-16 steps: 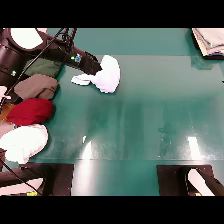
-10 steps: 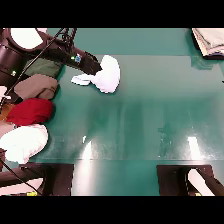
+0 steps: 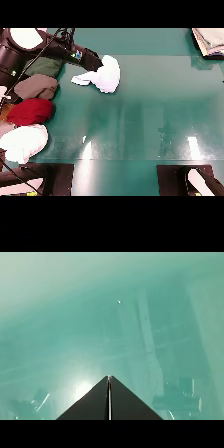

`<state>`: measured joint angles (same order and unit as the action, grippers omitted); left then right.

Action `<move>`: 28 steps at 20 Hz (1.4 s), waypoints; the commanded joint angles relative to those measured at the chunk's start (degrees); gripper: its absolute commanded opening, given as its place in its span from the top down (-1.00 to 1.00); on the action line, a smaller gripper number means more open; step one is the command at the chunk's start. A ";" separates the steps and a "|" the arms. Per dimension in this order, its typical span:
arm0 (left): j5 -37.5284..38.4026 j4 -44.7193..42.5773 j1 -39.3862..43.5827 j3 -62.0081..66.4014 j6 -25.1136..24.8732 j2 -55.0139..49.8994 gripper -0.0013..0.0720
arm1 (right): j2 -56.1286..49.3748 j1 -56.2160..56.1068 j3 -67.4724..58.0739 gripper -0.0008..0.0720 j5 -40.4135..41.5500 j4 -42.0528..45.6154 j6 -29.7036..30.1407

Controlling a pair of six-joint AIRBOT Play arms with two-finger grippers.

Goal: Fold the shirts.

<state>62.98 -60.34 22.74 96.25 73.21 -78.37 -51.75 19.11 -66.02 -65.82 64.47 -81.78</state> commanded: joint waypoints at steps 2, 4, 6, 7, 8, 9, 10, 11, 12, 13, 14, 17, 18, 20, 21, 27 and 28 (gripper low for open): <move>-9.11 -4.37 0.00 0.00 2.97 -0.83 -0.94 | 0.02 -0.07 -0.04 0.94 1.79 -0.52 -0.04; -13.90 -11.72 -0.87 0.00 8.87 -3.72 -0.90 | 0.02 -0.04 -0.04 0.94 1.70 -0.48 -0.04; -15.61 -12.41 -3.15 0.00 10.88 -9.05 -0.90 | 0.02 -0.07 -0.04 0.94 1.03 -0.50 -0.04; -15.52 -11.13 -4.50 0.00 10.82 -12.33 -0.90 | 0.02 -0.07 -0.04 0.94 0.81 -0.50 -0.04; -15.50 -9.38 -5.70 0.00 10.80 -15.45 -0.90 | 0.02 -0.07 -0.04 0.94 0.72 -0.50 -0.04; -15.54 -6.29 -6.78 0.00 9.92 -18.67 -0.90 | 0.02 -0.07 -0.04 0.94 0.72 -0.48 -0.04; -15.74 -2.89 -7.45 0.00 7.23 -21.33 -0.91 | 0.02 -0.07 -0.04 0.94 0.72 -0.50 -0.04; -15.82 0.57 -7.67 0.00 3.48 -23.89 -0.90 | 0.02 -0.07 -0.04 0.94 0.72 -0.50 -0.04; -15.80 2.80 -7.65 0.00 0.92 -25.83 -0.90 | 0.02 -0.07 -0.04 0.94 0.72 -0.48 -0.04; -15.85 4.83 -7.48 0.00 -1.16 -27.50 -0.90 | 0.00 -0.07 -0.04 0.94 0.72 -0.50 -0.04; -16.09 5.84 -7.34 0.00 -2.14 -28.70 -0.90 | 0.00 -0.07 -0.04 0.94 0.74 -0.50 -0.04; -16.37 6.73 -7.19 0.66 -2.25 -29.09 -0.72 | 0.02 -0.07 -0.04 0.94 0.76 -0.50 -0.04; -15.45 6.71 -7.39 1.92 -2.27 -29.07 -0.17 | 0.02 -0.07 -0.04 0.94 0.83 -0.50 -0.04; -11.72 6.73 -7.37 5.75 -2.25 -29.07 0.80 | 0.07 -0.04 -0.07 0.94 0.92 -0.50 -0.04; -8.72 6.73 -7.37 8.83 -2.16 -29.05 0.90 | 0.22 -0.07 -0.07 0.94 0.92 -0.55 -0.04; 4.59 7.26 -6.19 25.94 -4.42 -16.74 0.90 | 8.07 -0.07 -0.07 0.94 9.70 -3.13 0.02; 6.54 7.17 -5.11 25.88 -4.74 -12.48 0.90 | 9.79 -0.11 -0.13 0.94 11.85 -3.58 0.00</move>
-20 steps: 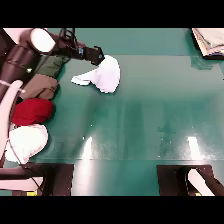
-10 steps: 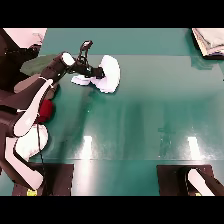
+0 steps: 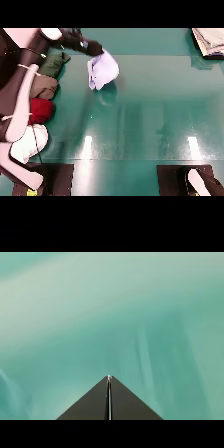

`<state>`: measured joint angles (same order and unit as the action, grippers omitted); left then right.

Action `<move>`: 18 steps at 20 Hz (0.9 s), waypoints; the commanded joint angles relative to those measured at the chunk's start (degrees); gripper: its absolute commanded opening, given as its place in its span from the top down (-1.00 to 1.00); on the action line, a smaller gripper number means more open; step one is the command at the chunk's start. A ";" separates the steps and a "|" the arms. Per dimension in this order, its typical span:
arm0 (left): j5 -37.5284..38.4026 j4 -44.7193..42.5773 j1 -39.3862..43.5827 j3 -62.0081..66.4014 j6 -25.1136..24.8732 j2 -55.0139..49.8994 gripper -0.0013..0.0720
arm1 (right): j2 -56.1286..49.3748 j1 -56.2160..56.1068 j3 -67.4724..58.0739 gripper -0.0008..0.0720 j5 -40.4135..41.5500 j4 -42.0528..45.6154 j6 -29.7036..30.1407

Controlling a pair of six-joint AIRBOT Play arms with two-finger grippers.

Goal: Fold the shirts.

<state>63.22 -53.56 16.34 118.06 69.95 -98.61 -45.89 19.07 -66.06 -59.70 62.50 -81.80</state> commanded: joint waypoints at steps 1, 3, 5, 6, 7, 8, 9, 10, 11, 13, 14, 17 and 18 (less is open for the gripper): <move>8.37 0.42 2.54 3.72 -1.51 11.50 0.90 | 5.18 -0.46 -0.74 0.94 6.38 -1.44 0.04; 11.58 0.46 6.08 1.40 -2.84 18.62 0.90 | 6.08 -1.68 -4.17 0.94 5.64 -1.33 1.66; 13.62 0.42 10.36 -2.38 -4.22 23.85 0.90 | 4.94 -4.11 -9.16 0.94 4.09 -1.31 2.23; 15.10 0.26 12.44 -4.13 -4.46 25.16 0.90 | 3.61 -5.62 -11.93 0.94 2.56 -1.29 2.27; 16.79 -0.09 14.16 -5.49 -4.44 25.46 0.90 | 2.19 -6.91 -14.29 0.94 0.61 -1.29 2.32; 17.70 -0.50 15.76 -7.52 -4.46 25.40 0.90 | 0.46 -8.33 -16.55 0.94 -1.68 -1.29 2.32; 17.16 -0.48 16.81 -10.34 -4.42 25.27 0.90 | -1.16 -9.64 -18.38 0.94 -3.91 -1.29 2.32; 16.17 -0.48 17.49 -13.73 -4.44 24.79 0.90 | -2.89 -10.88 -20.04 0.94 -6.21 -1.29 2.32; 15.23 -0.44 17.55 -17.11 -4.42 23.93 0.90 | -4.55 -12.09 -21.31 0.94 -7.93 -1.29 2.32; 11.91 -0.52 17.55 -24.52 -4.37 21.99 0.90 | -7.21 -14.21 -22.64 0.94 -10.12 -1.29 2.32; 9.07 -0.50 17.55 -27.96 -3.80 20.79 0.81 | -8.11 -15.13 -22.62 0.94 -10.40 -1.33 2.32; 4.55 -0.76 15.69 -31.32 1.44 17.40 -0.89 | -10.29 -17.35 -22.62 0.94 -10.62 -1.33 2.32; 5.25 -0.76 13.70 -31.12 2.19 17.33 -0.73 | -10.73 -17.97 -22.62 0.94 -10.78 -1.31 2.32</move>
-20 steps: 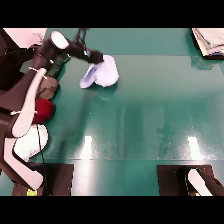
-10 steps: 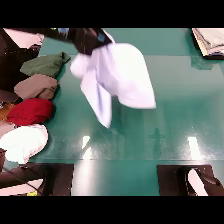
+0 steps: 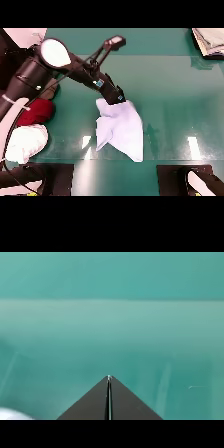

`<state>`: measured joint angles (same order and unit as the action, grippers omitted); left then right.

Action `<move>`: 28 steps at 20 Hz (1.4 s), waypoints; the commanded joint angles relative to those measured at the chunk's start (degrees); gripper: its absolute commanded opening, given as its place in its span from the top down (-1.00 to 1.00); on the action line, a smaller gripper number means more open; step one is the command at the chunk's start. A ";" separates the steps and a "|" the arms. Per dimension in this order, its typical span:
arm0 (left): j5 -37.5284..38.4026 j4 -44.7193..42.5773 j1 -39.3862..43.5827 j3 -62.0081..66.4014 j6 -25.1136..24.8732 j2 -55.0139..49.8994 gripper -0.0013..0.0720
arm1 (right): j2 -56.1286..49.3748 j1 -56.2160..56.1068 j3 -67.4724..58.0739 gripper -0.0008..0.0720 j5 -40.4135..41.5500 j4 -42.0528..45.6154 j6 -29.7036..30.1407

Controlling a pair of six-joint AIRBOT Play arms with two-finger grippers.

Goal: Fold the shirts.

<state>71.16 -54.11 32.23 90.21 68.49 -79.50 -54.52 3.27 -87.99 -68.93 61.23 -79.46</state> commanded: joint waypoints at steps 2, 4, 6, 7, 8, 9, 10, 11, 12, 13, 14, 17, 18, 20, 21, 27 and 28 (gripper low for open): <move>1.14 -0.22 -8.20 -0.98 3.69 -1.60 -0.68 | -2.78 -2.25 -0.70 0.94 -1.60 -0.13 -0.02; 3.74 -0.46 -15.39 -0.66 3.54 -1.16 -0.68 | -2.89 -2.21 -0.70 0.94 -2.05 -0.02 -0.02; 2.82 -0.13 -21.16 -3.45 3.63 -1.29 -0.68 | -2.91 -2.21 -0.70 0.94 -2.08 -0.04 -0.02; 0.33 1.07 -22.71 -6.40 3.61 -1.42 -0.68 | -2.89 -2.21 -0.70 0.94 -2.14 -0.02 -0.02; -2.82 2.84 -23.61 -10.08 3.45 -1.81 -0.68 | -2.93 -2.21 -0.70 0.94 -2.10 -0.02 -0.02; -5.57 4.07 -23.58 -13.22 3.02 -2.73 -0.68 | -2.93 -2.21 -0.70 0.94 -2.10 -0.04 -0.02; -7.63 6.12 -23.34 -16.00 2.10 -4.44 -0.68 | -2.93 -2.21 -0.70 0.94 -2.10 -0.07 -0.02; -8.37 10.05 -23.08 -17.77 0.17 -6.73 -0.68 | -2.93 -2.21 -0.70 0.94 -2.12 -0.09 -0.02; -8.61 15.04 -22.84 -18.78 -2.38 -9.64 -0.68 | -2.93 -2.21 -0.70 0.94 -2.12 -0.07 -0.02; -8.74 19.43 -22.49 -18.91 -4.68 -12.66 -0.68 | -2.93 -2.21 -0.70 0.94 -2.12 -0.09 -0.04; -9.44 22.62 -21.88 -18.91 -6.03 -14.97 -0.68 | -2.91 -2.21 -0.70 0.94 -2.21 -0.09 -0.02; -14.80 24.13 -19.02 -18.91 -6.60 -18.62 -0.68 | -2.91 -2.21 -0.70 0.94 -2.19 -0.09 -0.04; -16.41 24.04 -18.21 -18.91 -6.60 -18.80 -0.68 | -2.91 -2.21 -0.70 0.94 -2.21 -0.07 -0.04; -19.12 23.98 -17.14 -18.69 -6.45 -18.78 -0.68 | -2.91 -2.21 -0.70 0.94 -2.23 -0.04 -0.04; -19.30 23.98 -17.09 -18.34 -6.32 -18.78 -0.67 | -2.93 -2.21 -0.70 0.94 -2.34 -0.07 -0.04; -11.65 16.37 -17.27 -11.02 -1.79 -16.76 0.90 | -1.42 -2.21 5.79 0.94 -5.90 0.26 -0.02; -9.81 11.85 -17.27 -8.94 -0.87 -15.10 0.90 | -0.52 -2.21 10.12 0.94 -6.56 0.24 -0.02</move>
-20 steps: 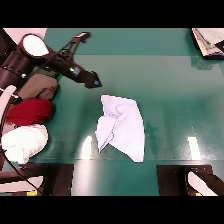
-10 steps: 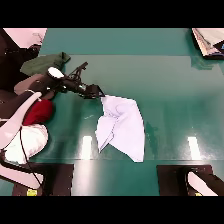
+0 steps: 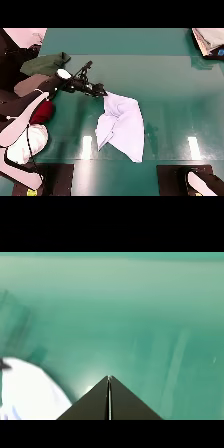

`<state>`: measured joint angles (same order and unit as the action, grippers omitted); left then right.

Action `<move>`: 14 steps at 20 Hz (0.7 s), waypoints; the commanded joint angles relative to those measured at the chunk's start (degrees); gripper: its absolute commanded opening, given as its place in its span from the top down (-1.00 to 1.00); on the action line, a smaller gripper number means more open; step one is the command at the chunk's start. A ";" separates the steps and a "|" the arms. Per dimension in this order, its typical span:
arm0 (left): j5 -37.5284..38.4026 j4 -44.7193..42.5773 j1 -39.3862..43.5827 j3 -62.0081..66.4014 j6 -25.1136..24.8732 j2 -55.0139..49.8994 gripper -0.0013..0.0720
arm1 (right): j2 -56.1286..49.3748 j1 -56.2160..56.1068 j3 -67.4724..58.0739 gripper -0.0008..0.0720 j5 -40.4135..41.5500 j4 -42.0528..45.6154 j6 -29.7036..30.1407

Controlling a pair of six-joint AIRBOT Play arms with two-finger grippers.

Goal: Fold the shirts.

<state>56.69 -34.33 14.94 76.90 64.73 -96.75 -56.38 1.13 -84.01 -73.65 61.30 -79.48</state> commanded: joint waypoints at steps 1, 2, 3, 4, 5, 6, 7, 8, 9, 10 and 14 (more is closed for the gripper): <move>6.56 -12.50 0.02 6.49 2.84 4.46 0.90 | 2.19 -0.09 11.37 0.93 -2.25 0.00 0.00; 8.22 -16.35 0.02 8.24 2.84 6.75 0.90 | 2.80 -0.20 16.74 0.57 -2.40 -0.81 -0.02; 10.01 -19.78 0.02 9.77 2.82 9.25 0.90 | 2.99 -0.79 22.73 -0.26 -2.21 -2.03 -0.04; 11.43 -22.18 0.02 10.84 2.80 11.43 0.90 | 2.64 -1.55 28.13 -0.48 -2.19 -3.74 -0.02; 12.28 -24.13 0.02 11.41 2.80 13.75 0.90 | 1.73 -2.69 33.55 -0.48 -1.95 -5.95 0.02; 12.39 -25.64 0.02 11.43 2.80 15.72 0.90 | 0.46 -4.17 38.03 -0.47 -0.79 -8.09 0.07; 12.39 -26.56 0.02 11.43 2.80 17.42 0.90 | -1.31 -6.14 41.97 -0.45 1.33 -10.62 1.25; 12.41 -26.82 0.02 11.43 2.80 18.64 0.90 | -3.21 -8.39 44.59 -0.40 3.48 -13.05 3.28; 12.59 -26.77 0.02 11.43 2.82 19.23 0.90 | -5.44 -11.21 46.53 -0.40 5.90 -15.69 4.81; 13.18 -26.77 0.02 11.43 2.84 19.50 0.90 | -7.61 -13.97 47.52 -0.40 8.00 -17.35 5.68; 15.30 -26.80 0.02 11.41 3.04 19.50 0.90 | -17.05 -24.85 45.16 -0.40 13.35 -17.92 5.70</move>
<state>70.41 -60.03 14.92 88.09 67.61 -78.06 -67.59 -16.91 -39.40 -64.77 45.82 -74.78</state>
